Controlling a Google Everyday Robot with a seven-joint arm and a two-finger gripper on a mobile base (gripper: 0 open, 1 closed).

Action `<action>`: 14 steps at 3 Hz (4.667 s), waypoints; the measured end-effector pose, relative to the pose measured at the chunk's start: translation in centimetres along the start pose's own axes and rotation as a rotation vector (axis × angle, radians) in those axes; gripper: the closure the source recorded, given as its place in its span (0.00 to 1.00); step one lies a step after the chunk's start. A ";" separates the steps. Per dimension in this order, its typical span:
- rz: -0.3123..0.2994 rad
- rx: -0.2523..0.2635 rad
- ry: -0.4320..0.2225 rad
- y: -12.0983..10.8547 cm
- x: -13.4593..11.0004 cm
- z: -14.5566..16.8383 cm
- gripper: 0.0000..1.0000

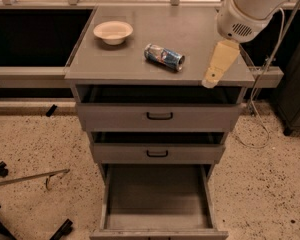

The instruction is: Place redbull can into bottom drawer

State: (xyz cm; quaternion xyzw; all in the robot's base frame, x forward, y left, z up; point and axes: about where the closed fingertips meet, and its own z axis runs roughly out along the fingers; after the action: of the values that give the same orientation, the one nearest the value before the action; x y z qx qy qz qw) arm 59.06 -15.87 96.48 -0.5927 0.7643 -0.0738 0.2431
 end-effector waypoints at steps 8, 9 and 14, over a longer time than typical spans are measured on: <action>0.138 -0.196 -0.203 -8.4 -12.2 20.3 0.00; 0.172 -0.244 -0.157 -7.9 -11.8 21.4 0.19; 0.208 0.022 -0.339 -6.3 -13.2 6.2 1.00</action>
Offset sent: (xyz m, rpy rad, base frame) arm 0.0442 0.0144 0.0061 -0.0003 -0.0696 0.0167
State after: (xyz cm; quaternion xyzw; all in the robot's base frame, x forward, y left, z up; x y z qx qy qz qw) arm 69.71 -4.12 97.36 -0.5118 0.7686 0.0443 0.3813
